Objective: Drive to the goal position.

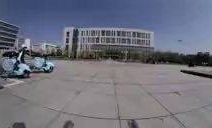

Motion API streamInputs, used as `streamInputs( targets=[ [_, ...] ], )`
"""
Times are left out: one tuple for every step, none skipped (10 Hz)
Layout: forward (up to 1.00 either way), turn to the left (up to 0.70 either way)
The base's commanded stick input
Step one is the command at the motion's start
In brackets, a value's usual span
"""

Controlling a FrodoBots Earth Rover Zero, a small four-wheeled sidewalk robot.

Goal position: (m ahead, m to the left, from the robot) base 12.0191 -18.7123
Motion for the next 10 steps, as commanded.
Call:
streamInputs(
  targets=[
    [1.0,-0.4],
    [1.0,-0.4],
    [1.0,-0.4],
    [1.0,-0.4],
    [1.0,-0.4],
    [1.0,-0.23],
    [1.0,0.0],
    [0.61,0.0],
    [0.0,0.0],
    [0.07,0.0]
  ],
)
